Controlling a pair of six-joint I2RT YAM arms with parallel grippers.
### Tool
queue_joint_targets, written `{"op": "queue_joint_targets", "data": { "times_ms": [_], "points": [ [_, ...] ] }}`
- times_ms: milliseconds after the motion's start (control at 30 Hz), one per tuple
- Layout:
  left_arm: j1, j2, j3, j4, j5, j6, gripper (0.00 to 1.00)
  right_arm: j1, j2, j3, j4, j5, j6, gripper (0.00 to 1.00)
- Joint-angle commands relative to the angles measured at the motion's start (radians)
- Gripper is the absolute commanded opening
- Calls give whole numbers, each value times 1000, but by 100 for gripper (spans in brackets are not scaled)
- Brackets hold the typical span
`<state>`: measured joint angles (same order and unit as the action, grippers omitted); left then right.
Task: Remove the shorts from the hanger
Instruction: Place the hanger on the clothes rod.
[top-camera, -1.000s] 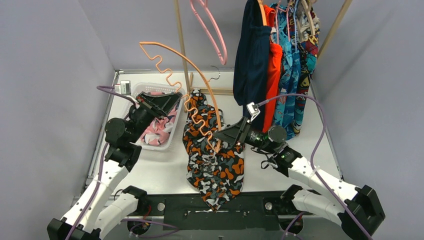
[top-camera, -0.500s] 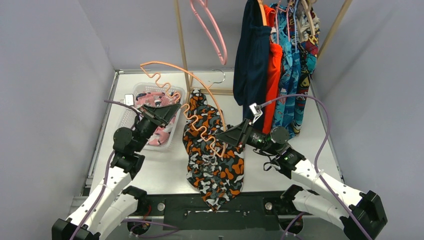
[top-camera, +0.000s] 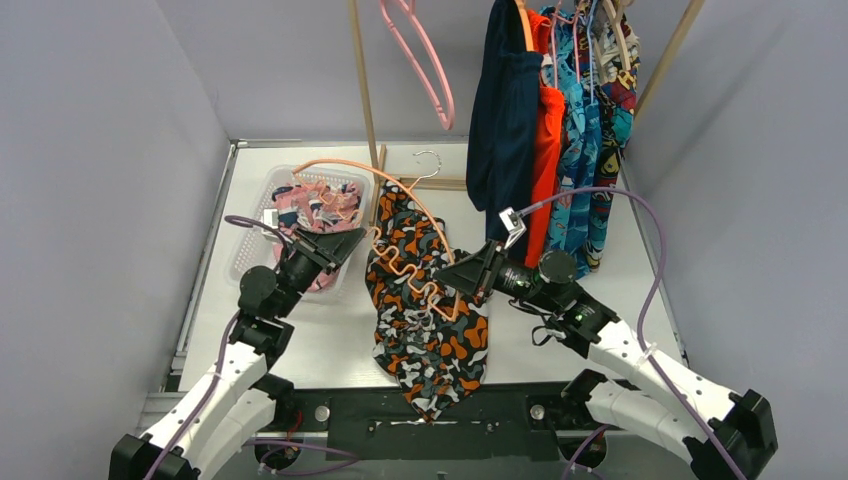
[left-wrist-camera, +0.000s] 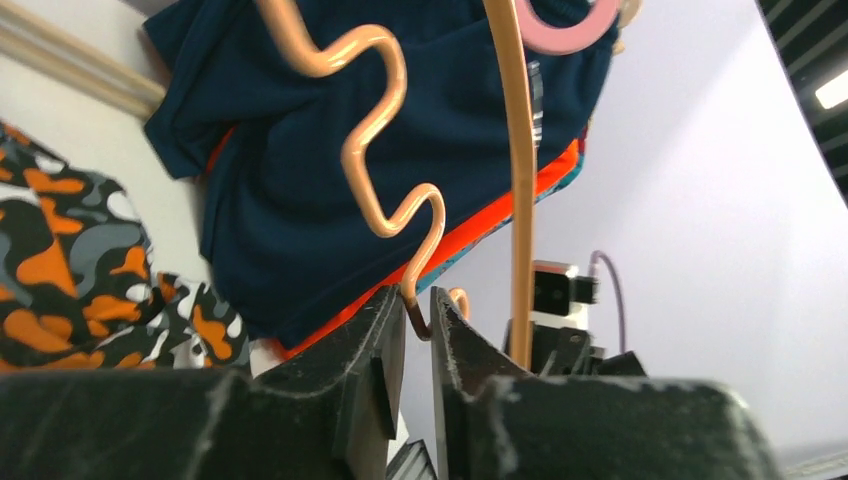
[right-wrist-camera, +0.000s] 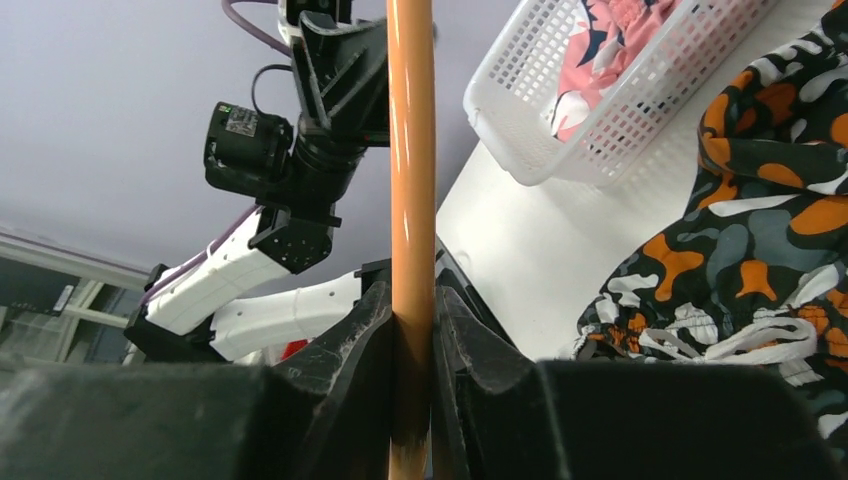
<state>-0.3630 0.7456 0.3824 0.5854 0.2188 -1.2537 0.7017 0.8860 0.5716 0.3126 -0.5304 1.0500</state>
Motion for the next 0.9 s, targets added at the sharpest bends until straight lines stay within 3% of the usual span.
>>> {"op": "queue_joint_targets", "data": {
  "times_ms": [0, 100, 233, 567, 700, 867],
  "points": [
    [-4, 28, -30, 42, 70, 13, 24, 8, -76, 126, -115, 113, -114, 0],
    [-4, 59, -11, 5, 106, 39, 49, 10, -95, 187, -271, 204, -183, 0],
    [-4, 103, 26, -80, 153, 91, 64, 10, -103, 260, -450, 297, -260, 0],
    [-5, 138, 50, -180, 202, 135, 68, 9, -89, 454, -896, 558, -385, 0],
    [-7, 138, 84, -258, 187, 185, 73, 10, -52, 530, -947, 622, -430, 0],
    [-8, 185, 200, -477, 167, 333, 77, 10, 50, 673, -961, 723, -528, 0]
  ]
}}
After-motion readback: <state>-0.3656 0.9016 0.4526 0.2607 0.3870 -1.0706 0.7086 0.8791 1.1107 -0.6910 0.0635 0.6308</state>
